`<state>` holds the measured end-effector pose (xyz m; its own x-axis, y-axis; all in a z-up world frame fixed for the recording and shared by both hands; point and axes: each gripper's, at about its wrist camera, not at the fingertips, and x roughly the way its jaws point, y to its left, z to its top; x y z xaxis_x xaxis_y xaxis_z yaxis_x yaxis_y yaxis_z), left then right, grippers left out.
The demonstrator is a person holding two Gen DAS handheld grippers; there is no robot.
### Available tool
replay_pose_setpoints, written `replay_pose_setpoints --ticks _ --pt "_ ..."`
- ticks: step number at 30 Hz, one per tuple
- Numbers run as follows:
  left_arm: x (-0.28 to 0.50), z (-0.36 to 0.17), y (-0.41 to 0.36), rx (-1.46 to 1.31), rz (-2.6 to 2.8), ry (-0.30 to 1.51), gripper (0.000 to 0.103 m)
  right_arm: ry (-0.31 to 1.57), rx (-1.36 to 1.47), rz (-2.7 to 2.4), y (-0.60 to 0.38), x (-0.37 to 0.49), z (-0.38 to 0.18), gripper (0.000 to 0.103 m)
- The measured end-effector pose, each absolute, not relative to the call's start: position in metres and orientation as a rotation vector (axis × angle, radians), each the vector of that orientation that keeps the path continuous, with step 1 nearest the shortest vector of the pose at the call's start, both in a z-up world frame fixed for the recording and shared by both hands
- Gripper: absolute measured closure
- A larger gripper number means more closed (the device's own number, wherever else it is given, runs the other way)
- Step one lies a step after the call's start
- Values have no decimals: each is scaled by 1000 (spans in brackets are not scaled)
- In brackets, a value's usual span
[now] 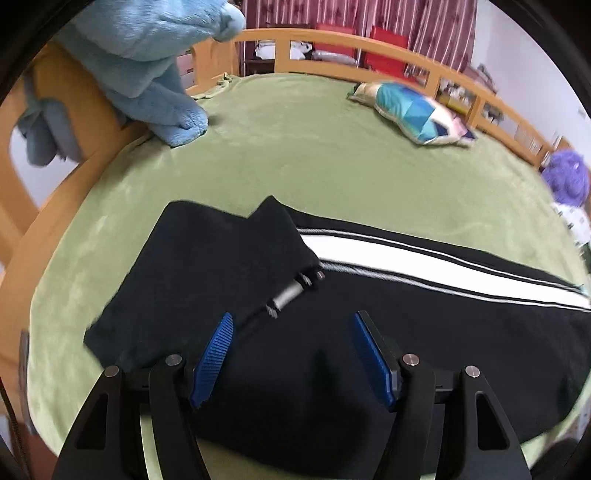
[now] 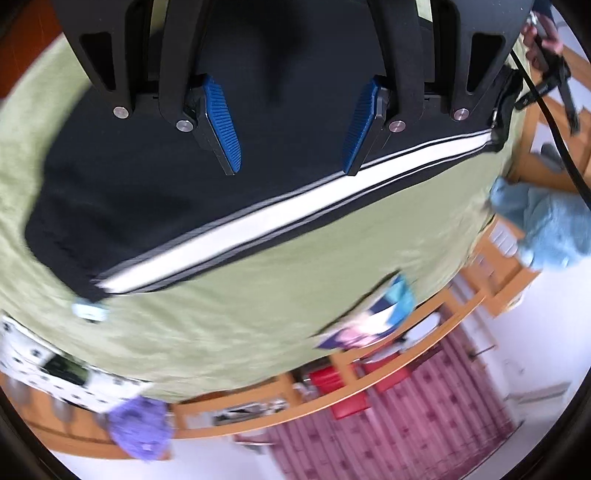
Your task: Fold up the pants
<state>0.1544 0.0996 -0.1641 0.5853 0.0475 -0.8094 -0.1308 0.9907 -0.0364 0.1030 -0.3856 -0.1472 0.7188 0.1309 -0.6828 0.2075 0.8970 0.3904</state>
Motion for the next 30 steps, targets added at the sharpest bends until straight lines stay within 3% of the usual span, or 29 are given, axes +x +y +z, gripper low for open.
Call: replay_pose_setpoints --ticks 5,6,7,10,11,17,20,22,25,30 --pt "200 -198 87 25 225 998 38 850 336 16 -334 131 -164 47" --pt "211 -212 82 77 245 1034 44 863 296 18 -327 132 -167 47" --pt "218 -220 80 125 277 1037 64 874 265 9 -324 134 -171 47" --pt "225 -206 102 102 314 952 88 895 234 -31 -328 131 -178 47" --pt "228 -199 113 98 344 930 91 897 245 -45 -333 131 -179 47" --pt "259 -171 194 -113 382 973 91 915 350 -68 -350 137 -186 47" --pt "257 -157 197 -90 380 970 79 910 342 -75 -347 137 -186 47" --pt "249 -147 197 -72 403 936 62 904 344 -74 -347 135 -185 47" --pt "234 -130 200 -58 428 893 52 897 351 -75 -346 134 -184 47" --pt "207 -127 201 -101 347 916 52 866 363 -61 -343 127 -179 47"
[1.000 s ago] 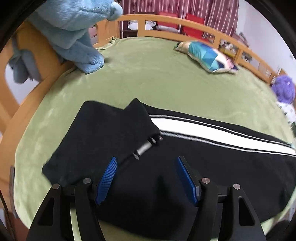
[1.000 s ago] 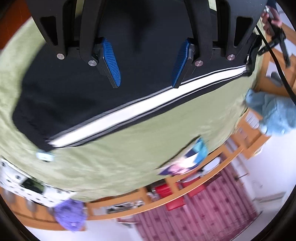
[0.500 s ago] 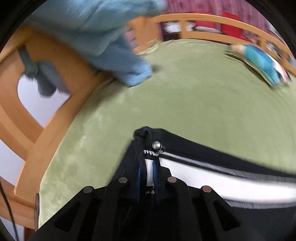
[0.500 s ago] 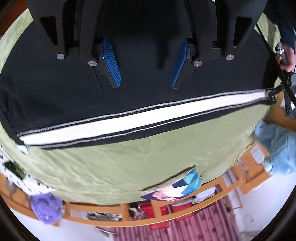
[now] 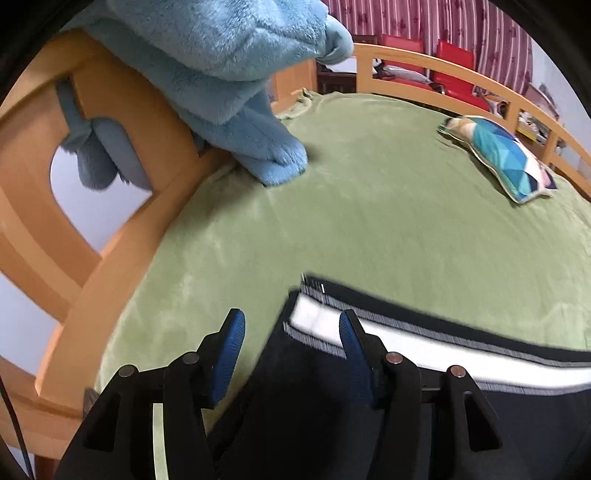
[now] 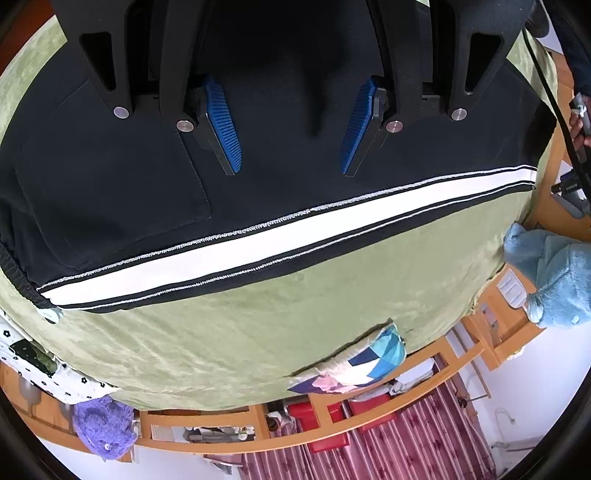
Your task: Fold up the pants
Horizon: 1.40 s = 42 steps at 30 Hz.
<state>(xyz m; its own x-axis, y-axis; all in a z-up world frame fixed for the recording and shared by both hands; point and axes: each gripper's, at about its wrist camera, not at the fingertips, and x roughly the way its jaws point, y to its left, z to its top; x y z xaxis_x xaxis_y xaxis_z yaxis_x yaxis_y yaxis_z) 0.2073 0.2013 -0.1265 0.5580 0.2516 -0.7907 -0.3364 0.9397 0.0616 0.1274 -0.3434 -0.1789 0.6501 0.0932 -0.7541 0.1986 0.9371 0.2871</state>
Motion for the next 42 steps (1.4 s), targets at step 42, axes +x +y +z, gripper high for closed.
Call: replay_pose_setpoints --ticks 42 --pt "108 -109 132 -212 213 722 93 787 426 13 -326 59 -170 47"
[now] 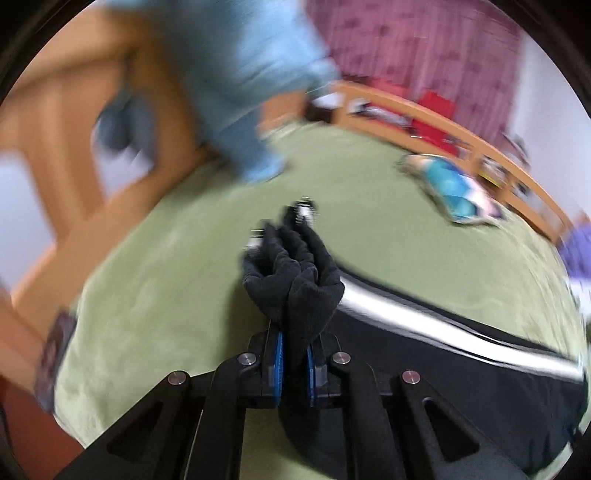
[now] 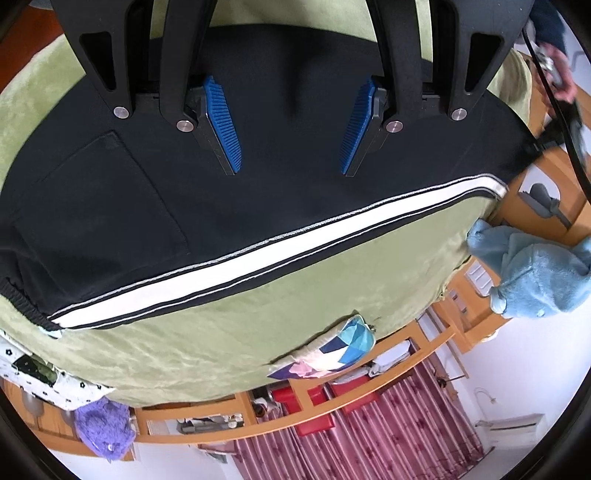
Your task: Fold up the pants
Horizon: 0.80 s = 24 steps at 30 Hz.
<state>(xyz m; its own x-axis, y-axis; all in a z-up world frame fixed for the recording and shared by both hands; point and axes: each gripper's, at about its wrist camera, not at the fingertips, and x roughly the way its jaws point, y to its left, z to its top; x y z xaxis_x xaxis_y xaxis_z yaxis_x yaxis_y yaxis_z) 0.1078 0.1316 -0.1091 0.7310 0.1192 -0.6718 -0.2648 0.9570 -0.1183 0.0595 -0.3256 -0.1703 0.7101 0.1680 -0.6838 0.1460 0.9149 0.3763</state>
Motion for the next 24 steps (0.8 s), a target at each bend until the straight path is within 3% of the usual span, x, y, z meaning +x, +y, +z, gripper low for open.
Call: replay_pose_setpoints --ticks 7,12,17,18,22,24 --pt "109 -84 -57 -66 -147 750 93 729 504 11 -370 28 -164 47" --pt "105 -126 -168 -65 -372 842 93 715 516 -51 -400 9 -167 47" --pt "92 -171 -198 -42 -477 997 85 727 525 -76 -419 -6 -173 47" --pt "88 -174 -193 -43 -481 1004 83 732 513 -80 -420 -8 -174 47" --pt "77 -165 -152 -58 -430 969 48 745 466 -66 -410 -8 -175 47" --pt "78 -157 -132 -40 -386 925 47 753 451 -45 -401 -3 -175 47"
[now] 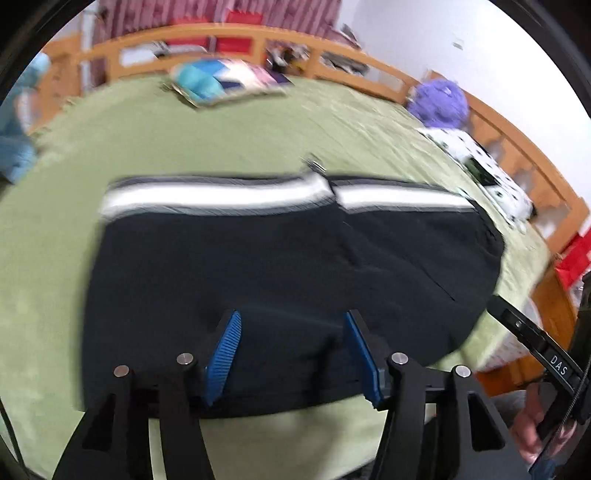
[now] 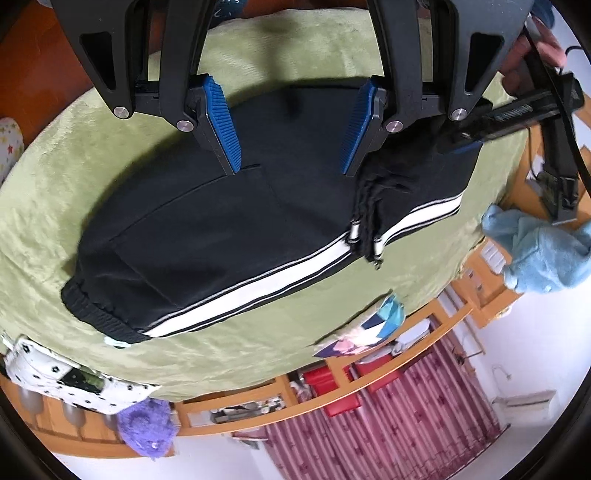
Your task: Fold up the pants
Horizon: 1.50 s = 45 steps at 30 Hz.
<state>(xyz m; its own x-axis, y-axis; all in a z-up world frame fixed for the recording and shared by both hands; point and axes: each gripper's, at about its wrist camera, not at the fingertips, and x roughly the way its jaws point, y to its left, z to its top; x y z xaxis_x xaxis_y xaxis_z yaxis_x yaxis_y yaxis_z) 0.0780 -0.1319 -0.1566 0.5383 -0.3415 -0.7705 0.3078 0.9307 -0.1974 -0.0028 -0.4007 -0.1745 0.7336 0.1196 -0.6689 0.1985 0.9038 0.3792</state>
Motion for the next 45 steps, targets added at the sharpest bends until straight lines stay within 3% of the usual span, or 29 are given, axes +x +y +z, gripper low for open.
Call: replay_pose_setpoints --ticks 3,14,16,18,19,21,23,29,32,35,37,39,45 --pt "81 -147 -93 8 -282 876 42 764 443 6 -382 7 -175 47" --pt "94 -168 -25 -44 -129 882 43 808 334 41 -301 63 -187 47" --pt "94 -169 -27 -44 -142 883 43 836 332 15 -295 73 -196 51" --pt "91 -167 -24 -60 -155 885 43 863 323 6 -287 80 -204 66" --pt "90 -167 -23 -64 -160 887 43 859 296 -14 -283 80 -205 67" --pt "88 -167 -22 -71 -165 895 43 843 232 -30 -276 79 -202 79" --pt "88 -167 -21 -80 -171 909 42 828 234 -13 -279 73 -197 84" --pt "91 -165 -12 -125 -174 930 42 879 373 55 -299 52 -203 84" --pt "95 -166 -5 -154 -163 952 41 965 305 46 -283 51 -223 82" --pt "100 -168 4 -203 -153 969 40 924 239 57 -275 47 -209 77" --pt "102 -170 10 -235 -141 974 37 870 234 76 -278 47 -192 66" --pt "105 -174 13 -252 -128 986 37 825 244 77 -283 52 -179 44" --pt "108 -182 14 -278 -89 981 37 933 246 82 -287 122 -192 41"
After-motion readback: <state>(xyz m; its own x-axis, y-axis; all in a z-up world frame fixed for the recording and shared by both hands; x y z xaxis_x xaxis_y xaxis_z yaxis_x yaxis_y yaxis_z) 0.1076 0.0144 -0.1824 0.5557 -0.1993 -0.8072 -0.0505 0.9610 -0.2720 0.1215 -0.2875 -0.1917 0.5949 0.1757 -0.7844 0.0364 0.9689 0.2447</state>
